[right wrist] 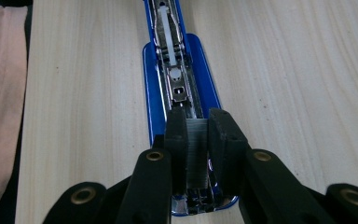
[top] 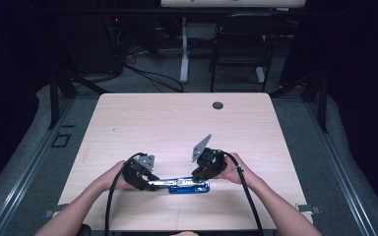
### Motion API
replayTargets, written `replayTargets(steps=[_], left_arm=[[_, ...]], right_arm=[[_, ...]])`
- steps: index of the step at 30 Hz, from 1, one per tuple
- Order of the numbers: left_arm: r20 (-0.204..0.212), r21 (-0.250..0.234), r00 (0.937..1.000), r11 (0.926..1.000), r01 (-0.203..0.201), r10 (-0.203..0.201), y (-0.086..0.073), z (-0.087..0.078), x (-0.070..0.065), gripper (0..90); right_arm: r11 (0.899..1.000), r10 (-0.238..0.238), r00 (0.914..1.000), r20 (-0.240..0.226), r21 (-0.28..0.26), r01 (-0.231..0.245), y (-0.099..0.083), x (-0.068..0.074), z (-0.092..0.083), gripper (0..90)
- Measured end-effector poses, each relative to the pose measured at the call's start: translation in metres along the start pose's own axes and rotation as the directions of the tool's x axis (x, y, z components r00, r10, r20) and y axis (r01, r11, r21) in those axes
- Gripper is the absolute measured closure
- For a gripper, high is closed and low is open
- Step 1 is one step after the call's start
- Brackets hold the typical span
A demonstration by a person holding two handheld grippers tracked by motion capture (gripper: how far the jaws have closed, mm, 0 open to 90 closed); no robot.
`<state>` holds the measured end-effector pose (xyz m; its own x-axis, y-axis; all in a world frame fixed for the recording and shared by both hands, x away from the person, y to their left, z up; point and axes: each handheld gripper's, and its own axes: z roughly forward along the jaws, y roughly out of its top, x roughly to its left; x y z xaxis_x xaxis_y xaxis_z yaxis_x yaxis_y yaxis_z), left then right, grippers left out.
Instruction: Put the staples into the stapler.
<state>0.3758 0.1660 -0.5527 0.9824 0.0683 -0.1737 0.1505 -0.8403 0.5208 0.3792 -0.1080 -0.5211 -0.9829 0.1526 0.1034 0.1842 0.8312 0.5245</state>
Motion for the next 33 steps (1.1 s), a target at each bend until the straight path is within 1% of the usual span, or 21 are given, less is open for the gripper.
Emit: replayTargets(steps=[1,2,3,4,6,8,10,12,19,23,24,30,33], left_arm=[[0.0,0.0,1.0,1.0,0.002,-0.002,-0.0001,0.0001,0.0,64.2],[0.003,0.003,1.0,1.0,0.002,-0.002,-0.0001,-0.0002,0.0003,64.2],[0.003,0.002,1.0,1.0,0.002,-0.002,-0.0001,-0.0001,0.0003,64.2],[0.003,0.002,1.0,1.0,0.002,-0.002,-0.0001,-0.0001,0.0003,64.2],[-0.002,0.002,1.0,1.0,0.001,-0.001,0.0002,0.0001,-0.0003,64.2],[-0.002,0.002,1.0,1.0,0.001,-0.001,0.0003,0.0001,-0.0004,64.2],[-0.001,0.002,1.0,1.0,0.002,-0.002,0.0003,0.0001,-0.0003,64.2],[0.0,0.0,1.0,1.0,0.003,-0.003,0.0001,0.0003,-0.0002,64.2],[0.001,0.0,1.0,1.0,0.002,-0.002,0.0002,0.0004,0.0,64.2],[0.0,-0.001,1.0,1.0,0.001,-0.001,0.0002,0.0005,-0.0001,64.2],[0.0,-0.001,1.0,1.0,0.0,0.0,0.0002,0.0005,-0.0001,64.2],[0.0,0.0,1.0,1.0,0.002,-0.002,0.0003,0.0006,-0.0001,64.3],[0.001,0.003,1.0,1.0,0.001,-0.001,0.0005,0.0004,-0.0001,64.2]], right_arm=[[1.0,-0.01,0.9999,0.005,0.003,0.01,0.0001,0.0002,-0.0001,78.3],[1.0,-0.013,0.9999,0.001,0.001,0.013,-0.0001,0.0003,0.0004,78.3],[1.0,-0.02,0.9997,0.011,0.01,0.02,0.0002,0.0006,0.001,78.3],[1.0,-0.02,0.9997,0.011,0.01,0.02,0.0002,0.0006,0.001,78.3],[0.999,-0.04,0.9991,0.013,0.008,0.04,-0.0006,0.0016,0.0017,78.3],[0.999,-0.04,0.9991,0.011,0.009,0.04,-0.0008,0.0015,0.0019,78.3],[0.998,-0.058,0.9981,0.019,0.01,0.058,-0.001,0.0029,0.0028,78.3],[0.998,-0.065,0.9977,0.018,0.017,0.065,-0.0007,0.0032,0.0033,78.3],[0.996,-0.081,0.9966,0.012,0.031,0.081,-0.0008,0.003,0.0065,78.2],[0.996,-0.085,0.9963,0.013,0.032,0.084,-0.0009,0.0032,0.0064,78.2],[0.995,-0.095,0.9954,0.012,0.034,0.094,-0.0009,0.0032,0.006,78.1],[0.995,-0.1,0.995,0.004,0.029,0.1,-0.002,0.0027,0.0052,78.0],[0.993,-0.112,0.9937,0.001,0.027,0.112,-0.0028,0.0022,0.0043,77.9]])
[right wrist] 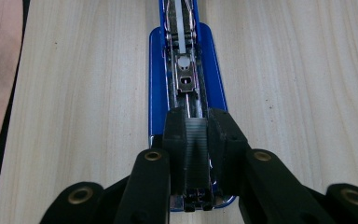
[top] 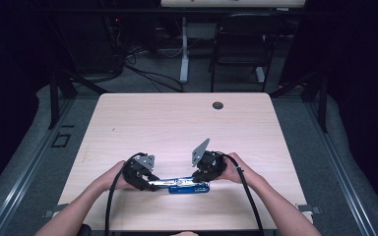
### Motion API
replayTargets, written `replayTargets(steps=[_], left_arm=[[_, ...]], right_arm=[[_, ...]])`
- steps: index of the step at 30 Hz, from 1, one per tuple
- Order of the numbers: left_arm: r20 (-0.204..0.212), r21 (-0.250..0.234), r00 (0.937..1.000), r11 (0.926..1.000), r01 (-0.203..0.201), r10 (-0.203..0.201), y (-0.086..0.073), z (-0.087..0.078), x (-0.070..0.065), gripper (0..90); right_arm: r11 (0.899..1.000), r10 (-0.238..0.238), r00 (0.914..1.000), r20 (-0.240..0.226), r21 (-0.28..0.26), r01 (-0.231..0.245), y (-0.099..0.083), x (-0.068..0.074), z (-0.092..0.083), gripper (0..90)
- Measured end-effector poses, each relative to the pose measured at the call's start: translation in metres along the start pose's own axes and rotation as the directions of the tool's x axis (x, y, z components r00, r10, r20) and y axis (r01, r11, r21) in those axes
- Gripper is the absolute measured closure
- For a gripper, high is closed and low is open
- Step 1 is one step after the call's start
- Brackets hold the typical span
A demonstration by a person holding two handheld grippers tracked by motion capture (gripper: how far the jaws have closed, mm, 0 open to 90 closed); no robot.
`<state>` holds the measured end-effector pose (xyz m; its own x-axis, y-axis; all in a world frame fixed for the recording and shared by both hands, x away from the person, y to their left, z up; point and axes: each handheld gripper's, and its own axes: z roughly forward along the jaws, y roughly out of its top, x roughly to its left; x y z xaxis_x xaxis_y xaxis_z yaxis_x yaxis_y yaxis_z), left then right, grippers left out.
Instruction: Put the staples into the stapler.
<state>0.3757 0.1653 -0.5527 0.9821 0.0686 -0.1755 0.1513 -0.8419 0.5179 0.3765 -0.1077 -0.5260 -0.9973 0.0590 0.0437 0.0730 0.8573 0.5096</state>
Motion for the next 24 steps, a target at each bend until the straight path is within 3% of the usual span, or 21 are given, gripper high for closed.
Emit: replayTargets(steps=[24], left_arm=[[-0.001,-0.003,1.0,1.0,0.002,-0.002,-0.0001,0.0006,0.0,64.2]], right_arm=[[1.0,-0.006,0.9999,-0.015,0.003,0.006,-0.0046,-0.0014,-0.0046,77.3]])
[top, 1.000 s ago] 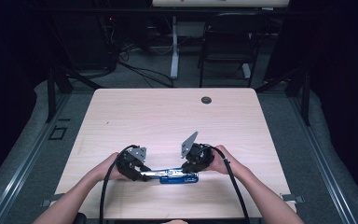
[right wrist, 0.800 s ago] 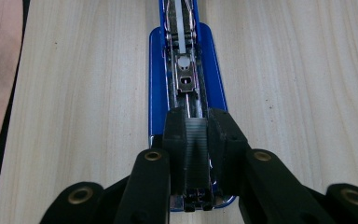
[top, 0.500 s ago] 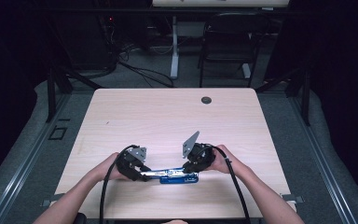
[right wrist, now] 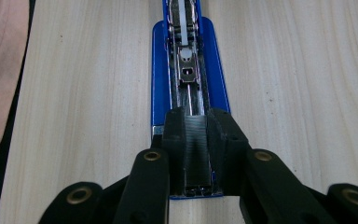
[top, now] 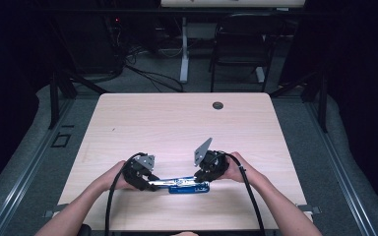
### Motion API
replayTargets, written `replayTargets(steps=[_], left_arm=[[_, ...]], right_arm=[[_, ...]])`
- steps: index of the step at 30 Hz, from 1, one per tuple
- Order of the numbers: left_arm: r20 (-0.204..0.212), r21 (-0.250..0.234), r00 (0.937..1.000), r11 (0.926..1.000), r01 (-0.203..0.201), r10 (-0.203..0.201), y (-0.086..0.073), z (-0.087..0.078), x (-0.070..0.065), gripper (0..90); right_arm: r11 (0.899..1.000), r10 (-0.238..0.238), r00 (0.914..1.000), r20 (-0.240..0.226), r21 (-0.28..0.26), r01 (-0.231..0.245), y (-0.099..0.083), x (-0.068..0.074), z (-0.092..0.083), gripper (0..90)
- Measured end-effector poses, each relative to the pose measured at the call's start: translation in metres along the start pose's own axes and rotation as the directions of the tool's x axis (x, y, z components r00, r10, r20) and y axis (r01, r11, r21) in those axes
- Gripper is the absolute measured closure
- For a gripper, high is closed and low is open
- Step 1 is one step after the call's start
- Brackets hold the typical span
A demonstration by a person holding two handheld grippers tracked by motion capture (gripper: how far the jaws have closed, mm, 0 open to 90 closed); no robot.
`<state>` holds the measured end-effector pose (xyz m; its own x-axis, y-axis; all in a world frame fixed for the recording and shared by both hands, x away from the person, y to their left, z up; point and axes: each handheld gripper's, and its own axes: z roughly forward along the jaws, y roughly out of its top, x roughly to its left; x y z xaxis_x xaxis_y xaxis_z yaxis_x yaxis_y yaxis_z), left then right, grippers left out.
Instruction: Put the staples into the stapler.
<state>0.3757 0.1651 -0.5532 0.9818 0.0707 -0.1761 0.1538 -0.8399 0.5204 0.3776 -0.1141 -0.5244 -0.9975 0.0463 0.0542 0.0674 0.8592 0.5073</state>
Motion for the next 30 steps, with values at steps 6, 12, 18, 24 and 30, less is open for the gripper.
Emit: replayTargets(steps=[6,12,18,24,30], left_arm=[[0.001,0.0,1.0,1.0,0.001,-0.001,0.0,0.0,0.0,64.2],[-0.009,0.005,1.0,1.0,-0.003,0.003,0.0,0.0,-0.001,64.2],[-0.003,0.007,1.0,1.0,-0.004,0.004,0.001,0.0,0.0,64.3],[-0.004,0.004,1.0,1.0,-0.005,0.005,0.001,0.0,-0.001,64.3],[-0.006,0.004,1.0,1.0,-0.007,0.007,0.001,-0.001,-0.001,64.3]], right_arm=[[1.0,0.008,0.9999,-0.006,0.009,-0.008,-0.001,0.0,0.0,75.3],[0.998,0.058,0.9983,0.012,-0.016,-0.057,-0.001,-0.002,-0.003,72.8],[0.992,0.126,0.9915,0.032,-0.025,-0.125,0.004,-0.003,0.002,71.1],[0.986,0.168,0.9842,0.056,-0.03,-0.166,0.01,-0.004,0.01,69.6],[0.984,0.178,0.9816,0.068,-0.004,-0.178,0.01,-0.004,0.014,72.0]])
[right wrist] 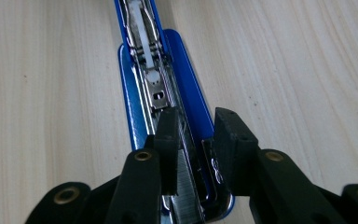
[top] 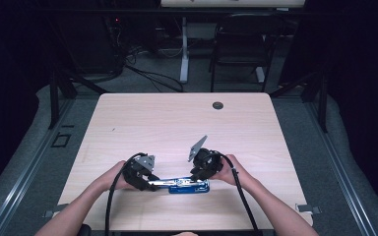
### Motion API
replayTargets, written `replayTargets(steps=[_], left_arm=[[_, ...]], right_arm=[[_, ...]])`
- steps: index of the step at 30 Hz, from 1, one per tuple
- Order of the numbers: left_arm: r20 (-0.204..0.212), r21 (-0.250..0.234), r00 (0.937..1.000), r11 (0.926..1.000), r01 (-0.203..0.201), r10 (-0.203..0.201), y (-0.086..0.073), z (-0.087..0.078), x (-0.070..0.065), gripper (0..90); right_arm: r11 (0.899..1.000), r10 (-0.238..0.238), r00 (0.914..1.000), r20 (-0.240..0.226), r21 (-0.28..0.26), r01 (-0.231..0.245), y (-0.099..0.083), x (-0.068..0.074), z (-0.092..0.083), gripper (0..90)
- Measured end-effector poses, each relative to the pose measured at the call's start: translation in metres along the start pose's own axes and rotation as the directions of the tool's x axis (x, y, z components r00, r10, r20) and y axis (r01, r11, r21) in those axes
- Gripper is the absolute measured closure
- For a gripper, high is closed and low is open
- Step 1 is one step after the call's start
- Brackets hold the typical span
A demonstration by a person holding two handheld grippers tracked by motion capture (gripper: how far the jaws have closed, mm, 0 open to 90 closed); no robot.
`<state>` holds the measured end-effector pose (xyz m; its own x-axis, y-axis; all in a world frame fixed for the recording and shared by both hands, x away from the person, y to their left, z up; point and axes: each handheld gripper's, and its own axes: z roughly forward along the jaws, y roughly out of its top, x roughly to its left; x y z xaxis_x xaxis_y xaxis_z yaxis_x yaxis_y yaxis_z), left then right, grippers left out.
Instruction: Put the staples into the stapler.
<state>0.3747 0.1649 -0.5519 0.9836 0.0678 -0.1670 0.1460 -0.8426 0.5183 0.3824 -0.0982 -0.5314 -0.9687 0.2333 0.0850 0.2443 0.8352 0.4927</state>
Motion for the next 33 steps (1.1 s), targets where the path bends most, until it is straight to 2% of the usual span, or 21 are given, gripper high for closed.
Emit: replayTargets(steps=[3,8,9,12,13,14,15,17,20,21,23,24,27,30,31,33], left_arm=[[0.001,-0.001,1.0,1.0,-0.006,0.006,0.0,0.0,0.0,64.4],[-0.001,0.001,1.0,1.0,-0.009,0.009,0.0,-0.001,0.0,64.4],[-0.004,0.001,1.0,1.0,-0.008,0.008,0.0,-0.001,-0.001,64.5],[-0.006,0.003,0.9999,0.9999,-0.011,0.011,0.001,-0.001,-0.001,64.5],[-0.007,0.002,0.9999,0.9999,-0.011,0.011,0.001,-0.001,-0.001,64.5],[-0.008,0.003,0.9999,0.9999,-0.011,0.011,0.001,-0.001,-0.001,64.5],[-0.008,0.003,0.9999,0.9999,-0.011,0.011,0.001,-0.001,-0.001,64.5],[-0.01,0.004,0.9999,0.9999,-0.01,0.01,0.001,-0.001,-0.002,64.5],[-0.027,0.004,0.9996,0.9999,-0.011,0.011,0.001,-0.001,-0.002,64.5],[-0.025,0.001,0.9996,1.0,-0.009,0.009,0.001,0.0,-0.002,64.5],[-0.025,0.001,0.9997,1.0,-0.009,0.009,0.001,0.0,-0.002,64.5],[-0.023,0.002,0.9997,1.0,-0.009,0.009,0.001,-0.001,-0.002,64.4],[-0.025,0.001,0.9997,1.0,-0.006,0.006,0.001,0.0,-0.002,64.4],[-0.011,0.006,0.9999,1.0,-0.005,0.005,0.001,-0.002,-0.002,64.5],[-0.017,-0.003,0.9998,1.0,-0.003,0.003,0.001,-0.002,-0.002,64.5],[-0.016,-0.001,0.9999,1.0,-0.002,0.002,0.001,-0.003,-0.002,64.5]], right_arm=[[1.0,0.009,0.9999,-0.009,-0.003,-0.009,-0.003,-0.002,-0.002,72.2],[1.0,0.003,1.0,0.003,0.005,-0.003,-0.002,0.0,-0.002,72.3],[1.0,0.027,0.9995,0.017,-0.004,-0.026,-0.003,0.0,-0.003,64.3],[0.998,0.059,0.9977,0.032,-0.017,-0.059,-0.005,-0.001,-0.004,59.7],[0.993,0.107,0.993,0.05,-0.047,-0.105,-0.008,-0.001,-0.009,54.7],[0.993,0.107,0.993,0.05,-0.047,-0.105,-0.008,-0.001,-0.009,54.7],[0.989,0.144,0.9864,0.079,-0.052,-0.14,-0.01,0.0,-0.013,48.5],[0.986,0.158,0.9838,0.085,-0.057,-0.154,-0.012,0.0,-0.015,47.9],[0.976,0.215,0.9706,0.108,-0.052,-0.211,-0.015,0.003,-0.02,44.1],[0.97,0.241,0.966,0.094,-0.05,-0.237,-0.016,0.006,-0.023,38.2],[0.968,0.251,0.9639,0.09,-0.05,-0.247,-0.016,0.007,-0.024,35.5],[0.963,0.271,0.9582,0.092,-0.04,-0.268,-0.016,0.01,-0.026,31.7],[0.949,0.316,0.9437,0.097,-0.037,-0.314,-0.016,0.015,-0.031,31.2],[0.942,0.337,0.935,0.111,-0.041,-0.334,-0.017,0.021,-0.036,34.8],[0.938,0.346,0.9304,0.121,-0.054,-0.342,-0.018,0.023,-0.039,43.2],[0.937,0.35,0.9285,0.125,-0.052,-0.346,-0.018,0.024,-0.04,44.5]])
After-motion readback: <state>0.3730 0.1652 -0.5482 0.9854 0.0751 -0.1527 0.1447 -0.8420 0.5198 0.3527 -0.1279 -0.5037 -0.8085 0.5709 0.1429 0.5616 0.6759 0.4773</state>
